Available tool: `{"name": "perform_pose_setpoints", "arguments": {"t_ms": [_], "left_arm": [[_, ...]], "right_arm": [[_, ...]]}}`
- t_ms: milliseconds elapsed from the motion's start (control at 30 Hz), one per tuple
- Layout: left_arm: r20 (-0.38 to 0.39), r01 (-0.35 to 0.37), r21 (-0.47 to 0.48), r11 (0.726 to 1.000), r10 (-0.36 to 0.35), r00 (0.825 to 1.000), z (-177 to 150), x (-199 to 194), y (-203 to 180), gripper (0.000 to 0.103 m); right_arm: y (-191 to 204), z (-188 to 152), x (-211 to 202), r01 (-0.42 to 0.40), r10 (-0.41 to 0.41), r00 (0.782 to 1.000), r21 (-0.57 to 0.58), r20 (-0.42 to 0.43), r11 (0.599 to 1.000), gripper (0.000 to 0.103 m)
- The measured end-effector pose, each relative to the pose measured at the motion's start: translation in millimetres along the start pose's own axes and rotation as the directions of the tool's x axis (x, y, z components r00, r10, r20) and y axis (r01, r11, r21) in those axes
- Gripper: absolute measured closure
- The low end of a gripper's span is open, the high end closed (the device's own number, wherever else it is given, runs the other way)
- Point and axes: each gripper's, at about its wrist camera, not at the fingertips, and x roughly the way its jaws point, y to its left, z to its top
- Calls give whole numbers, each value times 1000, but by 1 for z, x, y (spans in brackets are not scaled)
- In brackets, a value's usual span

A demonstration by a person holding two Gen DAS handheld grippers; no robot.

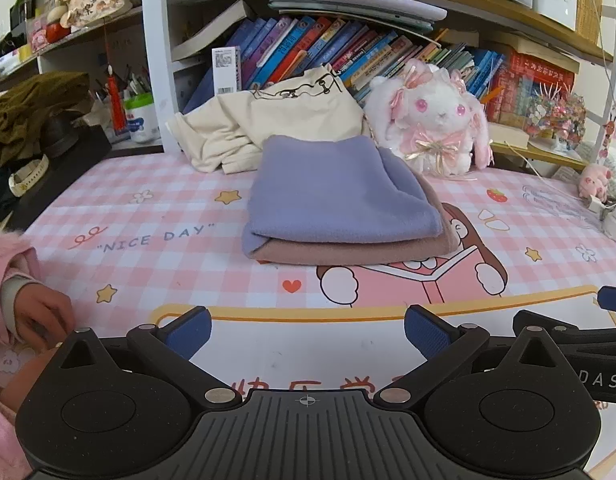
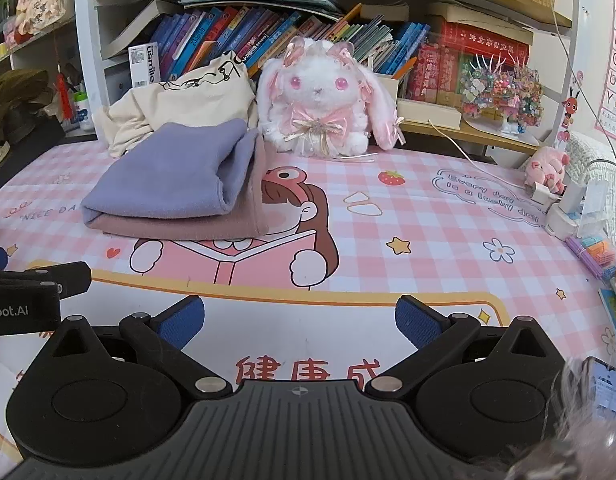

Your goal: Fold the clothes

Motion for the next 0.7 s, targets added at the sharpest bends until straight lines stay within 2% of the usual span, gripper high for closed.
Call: {"name": "perform_pose_setpoints", "arguments": {"t_ms": [700], "left_arm": [[-5, -8, -15, 1000, 8, 1000, 2, 5, 3, 0]], "right_arm": [[2, 0, 9, -17, 17, 1000, 1, -22, 1000, 0]]}}
